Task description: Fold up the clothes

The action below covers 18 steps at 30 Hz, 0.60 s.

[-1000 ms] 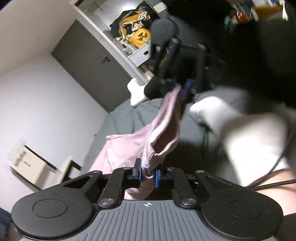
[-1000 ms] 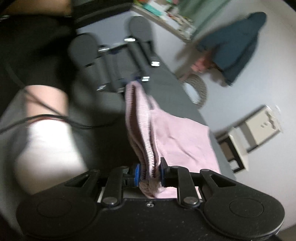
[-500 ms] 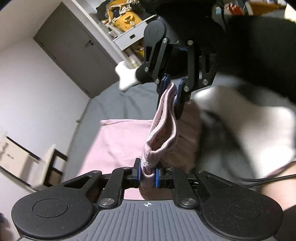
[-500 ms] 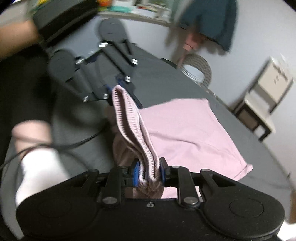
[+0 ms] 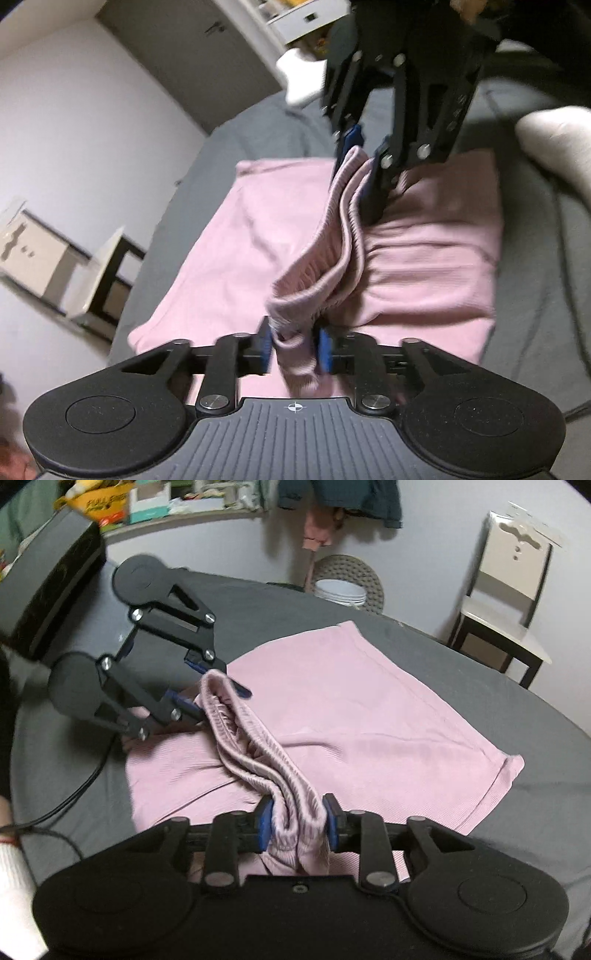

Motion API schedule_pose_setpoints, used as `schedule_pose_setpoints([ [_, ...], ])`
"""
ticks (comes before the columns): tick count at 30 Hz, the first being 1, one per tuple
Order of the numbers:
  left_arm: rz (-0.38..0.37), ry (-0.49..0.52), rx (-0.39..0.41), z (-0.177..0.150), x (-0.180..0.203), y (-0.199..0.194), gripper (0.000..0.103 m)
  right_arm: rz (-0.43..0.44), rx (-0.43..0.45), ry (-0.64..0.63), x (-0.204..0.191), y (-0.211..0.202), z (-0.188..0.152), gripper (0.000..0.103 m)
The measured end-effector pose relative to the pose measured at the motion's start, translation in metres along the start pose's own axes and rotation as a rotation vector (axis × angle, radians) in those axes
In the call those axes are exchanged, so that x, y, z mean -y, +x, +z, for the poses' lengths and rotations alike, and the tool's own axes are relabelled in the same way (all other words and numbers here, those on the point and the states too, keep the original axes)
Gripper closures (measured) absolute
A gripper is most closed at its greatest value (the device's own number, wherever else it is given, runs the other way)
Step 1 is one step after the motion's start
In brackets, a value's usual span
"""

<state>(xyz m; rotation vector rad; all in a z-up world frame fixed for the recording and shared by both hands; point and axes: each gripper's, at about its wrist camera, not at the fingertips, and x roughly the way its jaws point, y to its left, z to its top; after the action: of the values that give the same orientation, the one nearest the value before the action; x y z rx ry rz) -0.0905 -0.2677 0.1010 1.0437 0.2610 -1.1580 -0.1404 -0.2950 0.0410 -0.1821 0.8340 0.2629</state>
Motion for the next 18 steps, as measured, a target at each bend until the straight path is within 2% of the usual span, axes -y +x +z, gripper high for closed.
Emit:
schedule_pose_setpoints([
  [1,0.019,-0.013,-0.003,-0.002,-0.001,0.002,0.047,0.000,0.005,0.020,0.003,0.002,-0.001,0.075],
  [2,0.053,-0.028,0.004,-0.004,-0.002,0.001,0.037,0.003,0.011,0.047,0.007,0.003,-0.002,0.074],
  [3,0.088,-0.043,0.011,-0.006,-0.002,0.000,0.017,0.004,0.022,0.077,0.012,0.003,-0.004,0.070],
  [4,0.122,-0.054,0.017,-0.009,-0.003,-0.002,0.008,0.003,0.033,0.107,0.016,0.003,-0.006,0.066],
  [7,0.159,-0.106,0.009,-0.016,-0.009,-0.012,0.008,-0.029,0.078,0.196,0.028,0.000,-0.013,0.049],
  [9,0.164,-0.148,-0.005,-0.020,-0.014,-0.021,0.008,-0.038,0.125,0.284,0.039,-0.009,-0.019,0.046],
  [11,0.146,-0.153,-0.002,-0.024,-0.014,-0.037,0.008,-0.007,0.145,0.383,0.050,-0.020,-0.024,0.046],
  [13,0.114,-0.146,0.010,-0.028,-0.012,-0.054,0.008,0.042,0.123,0.352,0.046,-0.030,-0.025,0.046],
  [15,0.033,-0.113,0.044,-0.031,-0.004,-0.077,0.008,0.091,0.101,0.322,0.042,-0.041,-0.027,0.048],
  [18,-0.007,-0.136,0.029,-0.037,0.002,-0.090,0.008,0.114,0.023,0.240,0.022,-0.050,-0.035,0.058],
])
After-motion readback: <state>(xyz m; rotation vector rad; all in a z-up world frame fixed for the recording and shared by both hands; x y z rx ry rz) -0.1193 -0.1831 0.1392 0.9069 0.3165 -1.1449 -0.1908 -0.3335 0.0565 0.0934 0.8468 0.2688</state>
